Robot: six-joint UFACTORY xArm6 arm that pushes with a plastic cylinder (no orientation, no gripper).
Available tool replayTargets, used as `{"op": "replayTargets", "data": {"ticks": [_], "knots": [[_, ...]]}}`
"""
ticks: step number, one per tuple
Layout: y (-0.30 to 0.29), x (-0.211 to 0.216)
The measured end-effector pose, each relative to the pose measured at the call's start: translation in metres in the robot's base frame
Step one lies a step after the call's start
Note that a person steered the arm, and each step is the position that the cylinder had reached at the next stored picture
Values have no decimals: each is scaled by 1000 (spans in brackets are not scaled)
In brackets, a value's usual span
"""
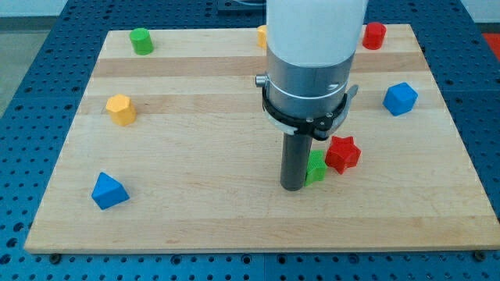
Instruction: Bring the red star and green star together
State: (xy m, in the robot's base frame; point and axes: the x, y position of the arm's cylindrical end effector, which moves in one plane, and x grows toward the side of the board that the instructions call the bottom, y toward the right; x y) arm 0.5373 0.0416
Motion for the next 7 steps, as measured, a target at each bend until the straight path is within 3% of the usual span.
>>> {"op": "replayTargets", "data": {"ticks": [3, 5, 6, 7], "knots": [[12, -6], [-33, -6], [-59, -27], [-61, -81]]}}
